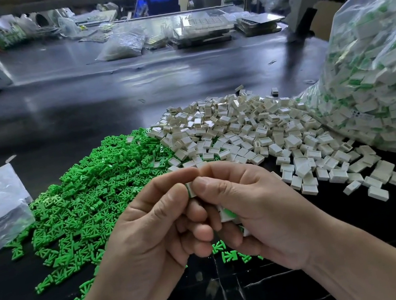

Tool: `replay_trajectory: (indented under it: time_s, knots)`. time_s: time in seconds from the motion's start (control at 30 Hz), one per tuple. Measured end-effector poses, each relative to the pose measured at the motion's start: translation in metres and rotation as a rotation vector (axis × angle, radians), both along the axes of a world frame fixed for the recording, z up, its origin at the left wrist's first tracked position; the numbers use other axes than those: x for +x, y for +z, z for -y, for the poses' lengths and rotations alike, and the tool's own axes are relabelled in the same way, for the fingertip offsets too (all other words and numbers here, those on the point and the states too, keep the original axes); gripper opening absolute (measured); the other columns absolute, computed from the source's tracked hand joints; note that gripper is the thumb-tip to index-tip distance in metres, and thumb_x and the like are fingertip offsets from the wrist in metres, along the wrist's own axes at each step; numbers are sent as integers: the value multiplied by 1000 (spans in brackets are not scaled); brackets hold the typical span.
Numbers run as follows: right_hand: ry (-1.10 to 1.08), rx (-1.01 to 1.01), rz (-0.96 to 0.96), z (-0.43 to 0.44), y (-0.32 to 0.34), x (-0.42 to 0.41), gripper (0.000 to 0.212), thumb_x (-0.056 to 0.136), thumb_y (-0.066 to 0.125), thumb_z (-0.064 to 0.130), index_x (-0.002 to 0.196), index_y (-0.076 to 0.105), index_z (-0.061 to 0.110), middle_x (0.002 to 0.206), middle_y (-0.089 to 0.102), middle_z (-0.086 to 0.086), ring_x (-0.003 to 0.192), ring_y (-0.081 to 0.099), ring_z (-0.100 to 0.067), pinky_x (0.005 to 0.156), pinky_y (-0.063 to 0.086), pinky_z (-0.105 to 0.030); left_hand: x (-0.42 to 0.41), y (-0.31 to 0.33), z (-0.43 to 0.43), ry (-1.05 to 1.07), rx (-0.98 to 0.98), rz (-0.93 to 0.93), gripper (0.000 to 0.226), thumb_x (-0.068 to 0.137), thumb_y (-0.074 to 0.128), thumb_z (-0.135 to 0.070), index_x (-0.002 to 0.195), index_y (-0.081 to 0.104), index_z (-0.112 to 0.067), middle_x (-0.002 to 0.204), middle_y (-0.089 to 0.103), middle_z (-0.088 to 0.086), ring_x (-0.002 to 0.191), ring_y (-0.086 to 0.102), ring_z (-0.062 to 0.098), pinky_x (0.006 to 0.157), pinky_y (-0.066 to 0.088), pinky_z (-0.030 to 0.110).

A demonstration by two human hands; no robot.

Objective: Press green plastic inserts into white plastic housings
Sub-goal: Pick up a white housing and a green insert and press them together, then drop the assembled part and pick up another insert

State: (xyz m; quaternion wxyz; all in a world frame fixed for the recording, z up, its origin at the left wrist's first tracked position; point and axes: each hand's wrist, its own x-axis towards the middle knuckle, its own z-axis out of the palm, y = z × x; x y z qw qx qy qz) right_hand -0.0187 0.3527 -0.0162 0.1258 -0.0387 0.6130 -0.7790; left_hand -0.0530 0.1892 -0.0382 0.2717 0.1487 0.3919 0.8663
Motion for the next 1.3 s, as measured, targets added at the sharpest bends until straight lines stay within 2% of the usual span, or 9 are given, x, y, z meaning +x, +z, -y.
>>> replay_trajectory:
  time_s: [0.2, 0.47, 0.6, 0.77, 0.9, 0.97, 1.07, 1.2, 1.3]
  knots:
    - [-20, 47, -21, 2, -3, 0, 17, 102, 55, 23, 90, 65, 15, 67, 55, -6, 41, 43, -9, 33, 28, -15, 0, -1, -5, 107, -76, -19, 39, 62, 89, -24, 95, 74, -10, 59, 63, 10, 44, 61, 17, 40, 49, 22]
    - [-11, 21, -27, 1, -6, -1, 15, 99, 59, 29, 91, 67, 19, 68, 56, -6, 43, 45, -10, 35, 29, -15, 5, 4, -10, 212, -119, -29, 14, 74, 64, -16, 82, 75, -12, 51, 57, 9, 34, 54, 16, 34, 43, 20]
    - [4, 4, -19, 1, -6, -2, 15, 91, 60, 34, 87, 67, 22, 66, 56, -3, 42, 45, -9, 34, 29, -16, 7, 8, -11, 226, -134, -43, 13, 71, 65, -17, 80, 75, -13, 50, 56, 9, 33, 53, 15, 34, 43, 19]
    - [-25, -17, -26, 5, -8, -1, 15, 97, 58, 29, 92, 67, 17, 65, 57, -3, 42, 45, -8, 35, 28, -16, 7, 4, -10, 228, -127, -71, 16, 71, 71, -20, 86, 74, -14, 53, 57, 7, 36, 53, 13, 35, 43, 19]
    - [-22, -53, -26, 7, -8, -1, 21, 102, 56, 27, 86, 62, 15, 66, 56, -6, 44, 43, -13, 35, 26, -16, 3, 1, -4, 191, -123, -129, 43, 65, 86, -31, 100, 70, -13, 59, 59, 7, 41, 56, 16, 39, 47, 23]
    - [-20, -76, -24, 7, -9, -2, 23, 100, 58, 29, 82, 60, 14, 65, 55, -8, 42, 42, -14, 35, 26, -16, 1, 1, 1, 222, -188, -207, 44, 64, 87, -31, 100, 68, -14, 61, 60, 10, 43, 58, 23, 41, 48, 27]
    - [-18, -110, 6, 7, -10, -4, 19, 92, 59, 30, 80, 60, 15, 66, 54, -8, 40, 41, -12, 35, 25, -15, 3, 2, 4, 356, -428, -469, 23, 76, 75, -27, 96, 66, -20, 64, 64, 12, 48, 62, 27, 44, 50, 30]
    - [0, -141, 79, 5, -12, -6, 16, 94, 60, 29, 82, 59, 18, 63, 55, -3, 37, 43, -9, 36, 25, -13, 10, 2, 1, 577, -800, -803, 13, 83, 67, -33, 95, 62, -35, 68, 69, -3, 52, 65, 12, 46, 51, 20]
    - [10, -199, 148, 1, -13, -8, 15, 95, 63, 29, 86, 59, 16, 68, 57, -3, 39, 46, -7, 33, 29, -13, 11, -1, 2, 651, -959, -938, 15, 82, 65, -40, 96, 61, -41, 70, 68, -18, 56, 65, 0, 48, 46, 9]
